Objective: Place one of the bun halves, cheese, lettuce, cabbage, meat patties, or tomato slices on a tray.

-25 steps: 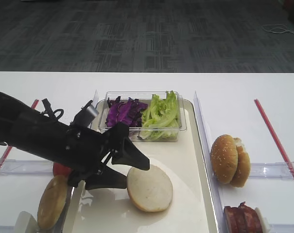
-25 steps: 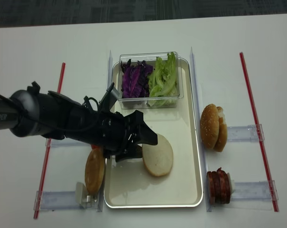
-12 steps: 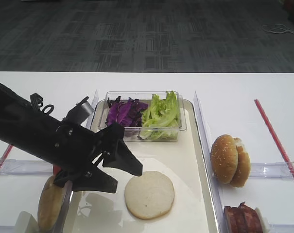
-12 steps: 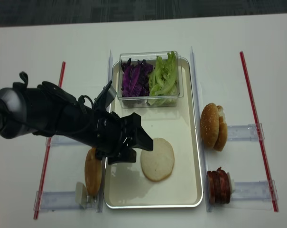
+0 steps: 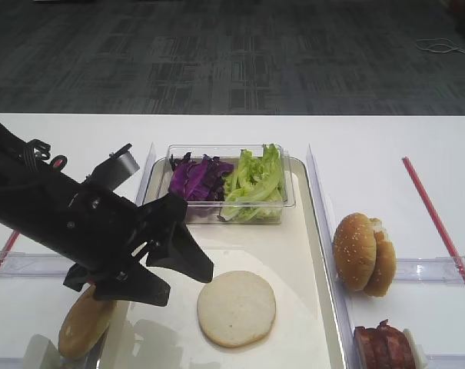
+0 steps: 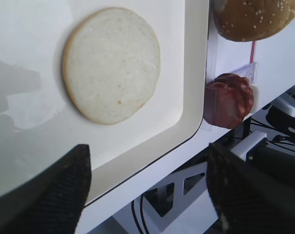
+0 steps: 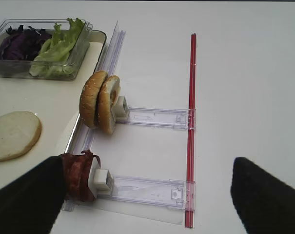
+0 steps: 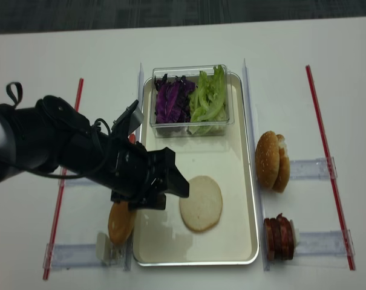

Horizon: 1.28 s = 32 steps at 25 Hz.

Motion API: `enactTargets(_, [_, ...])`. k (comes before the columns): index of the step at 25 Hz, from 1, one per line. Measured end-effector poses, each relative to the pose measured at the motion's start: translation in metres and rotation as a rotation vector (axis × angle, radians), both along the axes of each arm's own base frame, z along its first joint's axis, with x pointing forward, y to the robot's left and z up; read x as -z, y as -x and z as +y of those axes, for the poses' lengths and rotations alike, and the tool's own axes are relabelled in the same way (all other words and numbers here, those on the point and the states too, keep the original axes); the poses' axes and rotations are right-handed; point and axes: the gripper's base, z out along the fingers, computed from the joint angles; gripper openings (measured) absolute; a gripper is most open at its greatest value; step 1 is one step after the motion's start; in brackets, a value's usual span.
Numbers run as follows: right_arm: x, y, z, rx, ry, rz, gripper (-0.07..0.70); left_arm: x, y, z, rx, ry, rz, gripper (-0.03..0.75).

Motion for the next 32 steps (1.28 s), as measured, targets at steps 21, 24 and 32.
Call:
enactTargets(21, [0.0, 0.0, 0.0, 0.0, 0.0, 0.0, 0.674, -0.045, 0.032, 0.025, 0.03, -0.169, -0.077, 0.505])
enactTargets(24, [0.0, 0.0, 0.0, 0.0, 0.0, 0.0, 0.674, -0.048, 0.037, 0.029, 0.047, -0.2, -0.079, 0.505])
enactTargets(32, [0.0, 0.0, 0.0, 0.0, 0.0, 0.0, 0.674, -0.053, 0.048, 0.045, 0.092, -0.35, -0.101, 0.505])
